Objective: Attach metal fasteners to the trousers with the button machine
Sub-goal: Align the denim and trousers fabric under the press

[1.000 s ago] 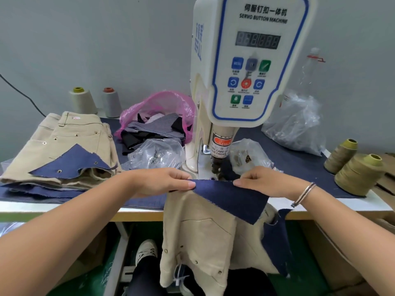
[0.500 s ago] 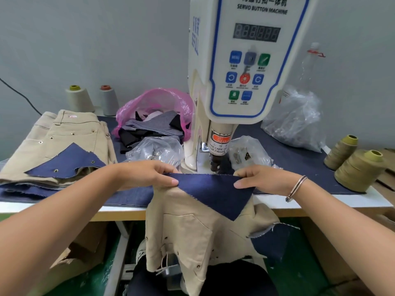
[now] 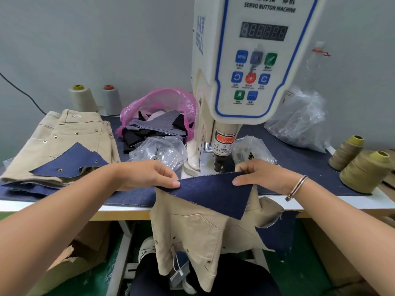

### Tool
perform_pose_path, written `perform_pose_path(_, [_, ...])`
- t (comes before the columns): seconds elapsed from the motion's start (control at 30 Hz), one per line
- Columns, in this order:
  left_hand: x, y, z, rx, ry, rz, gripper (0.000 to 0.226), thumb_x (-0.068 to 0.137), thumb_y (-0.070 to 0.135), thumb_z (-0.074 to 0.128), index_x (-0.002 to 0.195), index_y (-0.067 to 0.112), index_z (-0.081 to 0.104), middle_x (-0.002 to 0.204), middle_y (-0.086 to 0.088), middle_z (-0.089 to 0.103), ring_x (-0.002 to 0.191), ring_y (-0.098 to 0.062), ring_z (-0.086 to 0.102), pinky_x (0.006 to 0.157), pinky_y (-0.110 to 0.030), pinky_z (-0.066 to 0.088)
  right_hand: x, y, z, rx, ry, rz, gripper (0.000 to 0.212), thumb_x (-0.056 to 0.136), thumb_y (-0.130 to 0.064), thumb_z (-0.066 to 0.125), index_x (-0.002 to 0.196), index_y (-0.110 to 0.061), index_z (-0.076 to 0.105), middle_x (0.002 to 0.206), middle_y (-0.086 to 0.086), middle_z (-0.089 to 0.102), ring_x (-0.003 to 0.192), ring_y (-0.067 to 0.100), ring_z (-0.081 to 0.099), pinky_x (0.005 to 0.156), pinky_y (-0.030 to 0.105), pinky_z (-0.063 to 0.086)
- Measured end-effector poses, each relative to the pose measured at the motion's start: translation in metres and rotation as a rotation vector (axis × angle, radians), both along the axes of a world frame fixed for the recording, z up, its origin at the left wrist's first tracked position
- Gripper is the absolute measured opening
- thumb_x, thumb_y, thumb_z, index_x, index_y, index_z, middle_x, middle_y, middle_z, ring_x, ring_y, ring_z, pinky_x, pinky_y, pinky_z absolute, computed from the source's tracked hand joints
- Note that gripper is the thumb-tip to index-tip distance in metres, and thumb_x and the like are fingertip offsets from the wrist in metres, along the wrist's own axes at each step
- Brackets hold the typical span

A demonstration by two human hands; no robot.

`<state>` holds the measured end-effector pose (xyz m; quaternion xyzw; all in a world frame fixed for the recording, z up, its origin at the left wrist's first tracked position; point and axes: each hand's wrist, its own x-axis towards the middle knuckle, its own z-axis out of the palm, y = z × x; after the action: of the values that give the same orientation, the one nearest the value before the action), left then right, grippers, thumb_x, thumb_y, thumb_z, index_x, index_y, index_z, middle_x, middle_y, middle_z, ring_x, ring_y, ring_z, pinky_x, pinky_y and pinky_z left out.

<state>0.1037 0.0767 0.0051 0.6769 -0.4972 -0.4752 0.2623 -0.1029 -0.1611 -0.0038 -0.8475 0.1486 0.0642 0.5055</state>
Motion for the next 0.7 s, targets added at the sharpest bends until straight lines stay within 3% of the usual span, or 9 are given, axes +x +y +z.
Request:
perform_pose_path(0.07, [0.002,0.001,-0.002,0.013,-0.036,0.004,0.023,0.094,0.023,0.059,0.088,0.002,0.067,0.088,-0.006,0.066,0.085,-0.013,0.059,0.090,-0.027,0.045,-0.002,-0.003,-0.005,0.084,0.013,-0.006,0.017,0.089,-0.021,0.063,0.077,-0.026,0.073,0.088,0.002,0.072,0.084,0.014,0.065,0.081,0.030,0.049])
perform_pose_path(0.2, [0.008,0.005,-0.009,-0.018,-0.030,0.064,0.019,0.096,0.020,0.055,0.081,0.010,0.061,0.082,-0.003,0.057,0.082,-0.012,0.051,0.087,-0.028,0.037,-0.005,-0.008,-0.017,0.261,-0.019,-0.069,0.019,0.093,-0.012,0.055,0.093,-0.013,0.073,0.102,0.012,0.071,0.093,0.022,0.065,0.087,0.031,0.050])
perform_pose_path(0.37, [0.014,0.012,-0.025,-0.166,0.068,0.235,0.017,0.088,0.022,0.060,0.075,0.011,0.055,0.075,-0.004,0.050,0.076,-0.016,0.046,0.075,-0.030,0.035,0.001,0.011,-0.040,0.532,-0.232,-0.269,0.016,0.088,-0.013,0.056,0.093,-0.007,0.070,0.091,0.015,0.066,0.082,0.023,0.059,0.077,0.031,0.046])
perform_pose_path(0.43, [0.011,0.013,-0.035,-0.229,0.174,0.364,0.017,0.078,0.024,0.060,0.072,0.010,0.052,0.070,-0.007,0.046,0.068,-0.018,0.043,0.065,-0.030,0.032,0.005,0.022,-0.050,0.558,-0.300,-0.343,0.017,0.093,-0.009,0.051,0.097,-0.005,0.068,0.090,0.016,0.065,0.079,0.021,0.058,0.073,0.028,0.045])
perform_pose_path(0.57, [0.003,0.015,-0.056,-0.272,0.356,0.551,0.014,0.074,0.025,0.062,0.070,0.015,0.053,0.071,-0.009,0.048,0.061,-0.018,0.044,0.054,-0.028,0.028,0.012,0.037,-0.060,0.508,-0.376,-0.472,0.020,0.093,-0.010,0.054,0.084,-0.016,0.071,0.077,0.002,0.071,0.070,0.008,0.062,0.066,0.017,0.050])
perform_pose_path(0.7, [0.000,0.014,-0.062,-0.324,0.428,0.645,0.015,0.069,0.021,0.061,0.065,0.014,0.048,0.063,-0.005,0.044,0.053,-0.014,0.043,0.048,-0.022,0.029,0.013,0.039,-0.063,0.529,-0.381,-0.529,0.021,0.091,-0.011,0.058,0.079,-0.018,0.075,0.080,0.005,0.072,0.075,0.012,0.064,0.069,0.023,0.051])
